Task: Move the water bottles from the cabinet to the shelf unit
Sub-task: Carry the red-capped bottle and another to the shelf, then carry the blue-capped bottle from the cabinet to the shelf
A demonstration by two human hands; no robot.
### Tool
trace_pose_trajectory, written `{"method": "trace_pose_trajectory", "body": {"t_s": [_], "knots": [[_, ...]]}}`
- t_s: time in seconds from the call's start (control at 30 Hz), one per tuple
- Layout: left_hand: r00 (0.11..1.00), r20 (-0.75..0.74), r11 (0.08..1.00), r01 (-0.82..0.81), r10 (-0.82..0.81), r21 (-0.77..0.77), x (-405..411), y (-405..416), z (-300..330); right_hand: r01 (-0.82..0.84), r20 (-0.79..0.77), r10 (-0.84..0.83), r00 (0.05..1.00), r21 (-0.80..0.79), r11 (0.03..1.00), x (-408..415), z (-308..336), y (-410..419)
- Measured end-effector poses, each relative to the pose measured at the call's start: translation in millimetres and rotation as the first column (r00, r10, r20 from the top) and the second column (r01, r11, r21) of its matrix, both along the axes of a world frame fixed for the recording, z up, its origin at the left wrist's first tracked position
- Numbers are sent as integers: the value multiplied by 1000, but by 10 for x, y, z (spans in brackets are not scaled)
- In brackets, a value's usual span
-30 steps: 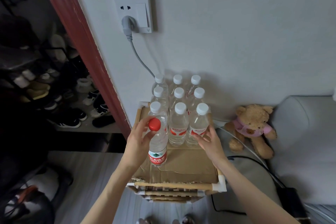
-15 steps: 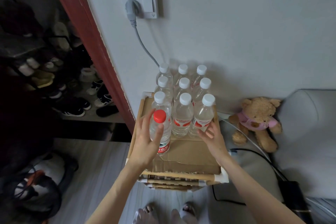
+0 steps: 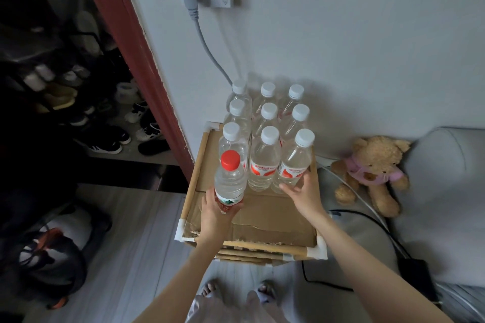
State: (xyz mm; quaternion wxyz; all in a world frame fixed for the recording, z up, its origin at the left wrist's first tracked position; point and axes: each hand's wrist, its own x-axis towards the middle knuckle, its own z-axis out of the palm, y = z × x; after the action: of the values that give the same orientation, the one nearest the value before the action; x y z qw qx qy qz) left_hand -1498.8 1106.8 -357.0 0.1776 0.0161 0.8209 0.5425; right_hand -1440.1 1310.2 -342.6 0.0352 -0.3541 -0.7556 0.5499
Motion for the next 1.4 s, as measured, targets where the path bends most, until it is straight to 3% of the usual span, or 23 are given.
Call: {"method": "trace_pose_trajectory", "body": {"t_s": [0.3,0.5,0.7,0.77,0.83,0.9,0.97,1.07,1.13,1.2,1.4], "knots": [[999,-26,999,-36,36,-9,-18,68,25,84,-57,-83,995,15,996,-30,51,-65],[1000,8,1000,-17,17,15,-31,71,67,58,5,-58,998,-9,998,-11,-62,20],[993,19,982,119,-117,-149,-72,9,107,-107,51,103,993,72,992,121,56,-77],[990,-46,950,116,-135,-288,24,-24,151,-208,65,203,977,95,973,232,98,-124],[994,-14,937,99,-110,-335,174,-110,155,-315,116,302,946,120,942,356,117,-137],[997,18,935,81,-80,-345,372,-250,153,-428,205,390,898,191,883,469,118,-135],[995,-44,931,69,-90,-360,572,-415,168,-531,254,475,842,242,812,547,134,-165],[980,-143,858,46,-138,-512,906,-692,279,-679,294,613,733,271,682,593,243,-326],[973,-179,782,1,-144,-623,1127,-928,382,-760,300,705,643,367,537,584,360,-533],[958,-259,717,-92,-126,-691,1349,-1233,530,-786,266,795,545,492,374,538,490,-828],[878,-475,548,-424,56,-721,2196,-2287,957,-728,227,936,268,684,42,598,956,-2061]]}}
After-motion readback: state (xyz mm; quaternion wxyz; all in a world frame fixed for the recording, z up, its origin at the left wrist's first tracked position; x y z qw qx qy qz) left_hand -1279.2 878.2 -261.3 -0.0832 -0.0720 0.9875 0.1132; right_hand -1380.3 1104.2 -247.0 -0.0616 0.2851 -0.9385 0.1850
